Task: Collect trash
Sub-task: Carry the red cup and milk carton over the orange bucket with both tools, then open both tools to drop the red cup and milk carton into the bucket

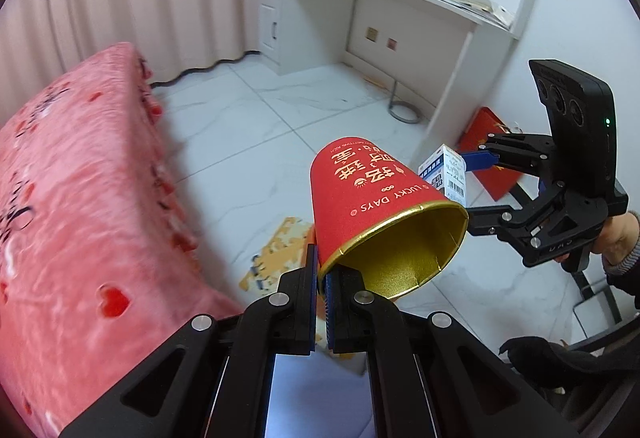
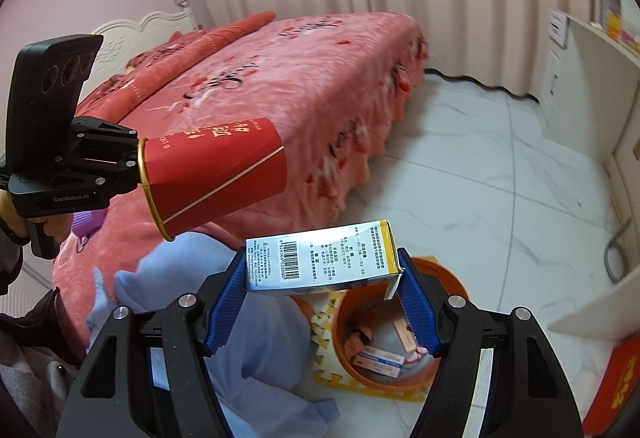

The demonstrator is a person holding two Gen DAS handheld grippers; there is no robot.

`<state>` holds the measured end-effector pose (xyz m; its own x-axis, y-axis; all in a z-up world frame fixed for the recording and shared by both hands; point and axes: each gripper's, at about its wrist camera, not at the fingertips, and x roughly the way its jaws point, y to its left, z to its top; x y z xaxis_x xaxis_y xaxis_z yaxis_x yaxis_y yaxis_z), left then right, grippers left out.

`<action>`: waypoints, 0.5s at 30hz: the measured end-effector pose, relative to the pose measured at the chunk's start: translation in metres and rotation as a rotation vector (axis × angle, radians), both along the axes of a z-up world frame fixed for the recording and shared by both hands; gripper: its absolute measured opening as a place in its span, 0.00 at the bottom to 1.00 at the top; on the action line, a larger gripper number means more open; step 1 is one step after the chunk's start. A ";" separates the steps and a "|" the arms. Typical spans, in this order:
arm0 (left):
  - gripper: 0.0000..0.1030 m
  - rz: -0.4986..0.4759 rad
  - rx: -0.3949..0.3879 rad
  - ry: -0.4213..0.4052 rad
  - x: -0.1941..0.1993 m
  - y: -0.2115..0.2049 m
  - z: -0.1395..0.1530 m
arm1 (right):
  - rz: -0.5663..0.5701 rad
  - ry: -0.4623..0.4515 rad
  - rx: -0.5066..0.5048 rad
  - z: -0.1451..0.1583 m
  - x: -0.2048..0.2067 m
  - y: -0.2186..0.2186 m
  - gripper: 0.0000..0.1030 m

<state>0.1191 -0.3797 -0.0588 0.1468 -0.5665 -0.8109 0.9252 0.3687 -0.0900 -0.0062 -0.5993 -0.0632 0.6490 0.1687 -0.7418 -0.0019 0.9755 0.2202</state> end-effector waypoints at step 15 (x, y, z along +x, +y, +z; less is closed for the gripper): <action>0.05 -0.067 0.107 0.115 0.005 -0.070 -0.066 | -0.119 0.105 0.084 -0.078 0.003 -0.066 0.68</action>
